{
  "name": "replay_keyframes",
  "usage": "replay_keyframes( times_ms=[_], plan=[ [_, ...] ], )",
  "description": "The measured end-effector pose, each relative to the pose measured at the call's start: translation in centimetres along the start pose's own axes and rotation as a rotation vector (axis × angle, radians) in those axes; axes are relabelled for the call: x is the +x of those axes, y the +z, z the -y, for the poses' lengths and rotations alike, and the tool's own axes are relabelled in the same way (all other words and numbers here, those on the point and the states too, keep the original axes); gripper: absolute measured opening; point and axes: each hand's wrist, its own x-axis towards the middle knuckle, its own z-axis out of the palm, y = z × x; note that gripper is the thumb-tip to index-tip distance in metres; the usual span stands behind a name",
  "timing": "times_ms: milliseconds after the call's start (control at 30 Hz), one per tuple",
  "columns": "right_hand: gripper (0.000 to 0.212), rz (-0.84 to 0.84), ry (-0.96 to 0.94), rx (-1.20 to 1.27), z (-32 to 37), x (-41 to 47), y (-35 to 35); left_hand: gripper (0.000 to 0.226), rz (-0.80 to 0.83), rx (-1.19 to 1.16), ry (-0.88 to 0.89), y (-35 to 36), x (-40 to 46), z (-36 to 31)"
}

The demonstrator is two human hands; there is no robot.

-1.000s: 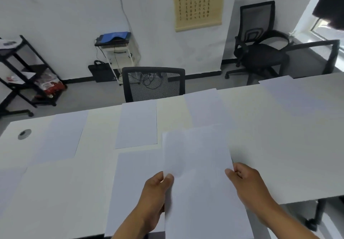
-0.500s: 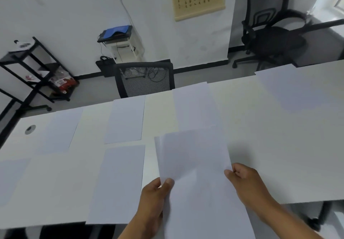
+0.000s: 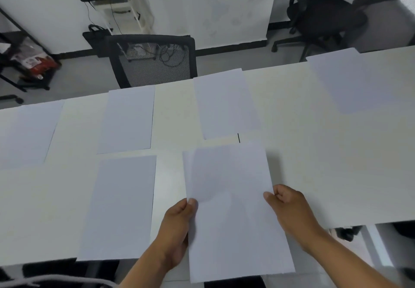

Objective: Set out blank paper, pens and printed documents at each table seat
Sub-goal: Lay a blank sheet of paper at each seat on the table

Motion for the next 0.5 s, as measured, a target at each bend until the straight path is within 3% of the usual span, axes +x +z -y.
replay_keyframes(
  times_ms=[500],
  plan=[
    [0.043,-0.153,0.094,-0.211,-0.9,3.0,0.1,0.032,-0.08,-0.005,-0.003,-3.3,1.2,-0.4]
  ],
)
